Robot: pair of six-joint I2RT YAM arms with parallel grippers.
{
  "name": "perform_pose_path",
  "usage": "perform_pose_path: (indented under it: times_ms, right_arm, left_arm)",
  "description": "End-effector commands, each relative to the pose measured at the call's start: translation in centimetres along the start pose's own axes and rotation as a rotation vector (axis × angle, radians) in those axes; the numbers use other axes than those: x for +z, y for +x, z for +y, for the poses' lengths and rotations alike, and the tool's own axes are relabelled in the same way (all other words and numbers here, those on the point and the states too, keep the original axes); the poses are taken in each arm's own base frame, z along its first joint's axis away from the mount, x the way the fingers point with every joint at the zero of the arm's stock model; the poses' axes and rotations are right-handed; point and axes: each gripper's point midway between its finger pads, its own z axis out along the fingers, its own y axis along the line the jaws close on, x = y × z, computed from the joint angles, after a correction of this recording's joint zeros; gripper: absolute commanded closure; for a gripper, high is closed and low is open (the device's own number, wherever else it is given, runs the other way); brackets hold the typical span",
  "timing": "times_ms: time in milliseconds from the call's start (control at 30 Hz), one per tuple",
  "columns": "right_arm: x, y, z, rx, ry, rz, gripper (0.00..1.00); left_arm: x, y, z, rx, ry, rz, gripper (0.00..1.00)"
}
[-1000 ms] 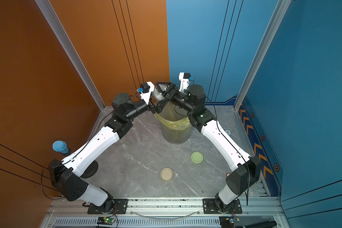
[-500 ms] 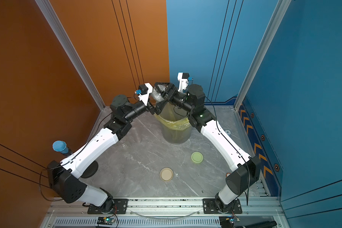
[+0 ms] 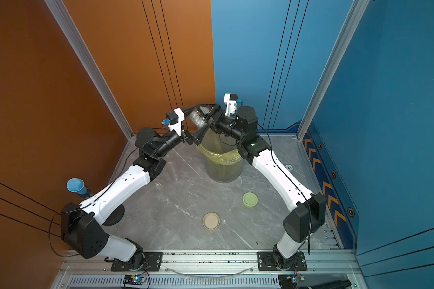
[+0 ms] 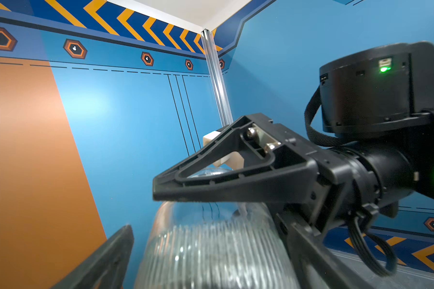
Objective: Empty moldy tea leaves from jars
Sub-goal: Pour the moldy tea leaves from the jar into the trash bin.
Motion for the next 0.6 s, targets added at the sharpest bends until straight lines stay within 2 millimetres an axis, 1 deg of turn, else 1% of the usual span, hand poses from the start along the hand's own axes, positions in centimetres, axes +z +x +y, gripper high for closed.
perform_pose_path:
  times_ms: [0, 100, 300, 433, 533, 567]
  right_arm:
    - [-0.6, -1.5, 4.8, -0.012, -0.145, -0.030, 0.60]
    - [-0.6, -1.5, 5.1, -0.001, -0.153, -0.023, 0.60]
    - [-0.6, -1.6, 5.5, 0.012, -0.162, -0.017, 0.60]
    - [-0.7, -1.5, 5.7, 0.015, -0.164, -0.010, 0.60]
    - [-0.6, -1.3, 5.7, 0.020, -0.168, -0.006, 0.60]
    - [-0.7, -1.4, 5.8, 0.021, -0.169, -0.008, 0.60]
  left_arm:
    - [-0.2, -1.7, -0.5, -0.014, 0.047, -0.120, 0.02]
    - [-0.2, -1.5, -0.4, -0.015, 0.037, -0.158, 0.02]
    - [0.1, 0.0, -0.3, -0.039, 0.023, -0.185, 0.02]
    - [-0.1, 0.3, 0.1, -0.044, 0.000, -0.207, 0.02]
    - [0.1, 0.5, 0.2, -0.045, 0.002, -0.207, 0.00]
    - [0.2, 0.5, 0.3, -0.043, 0.001, -0.208, 0.01]
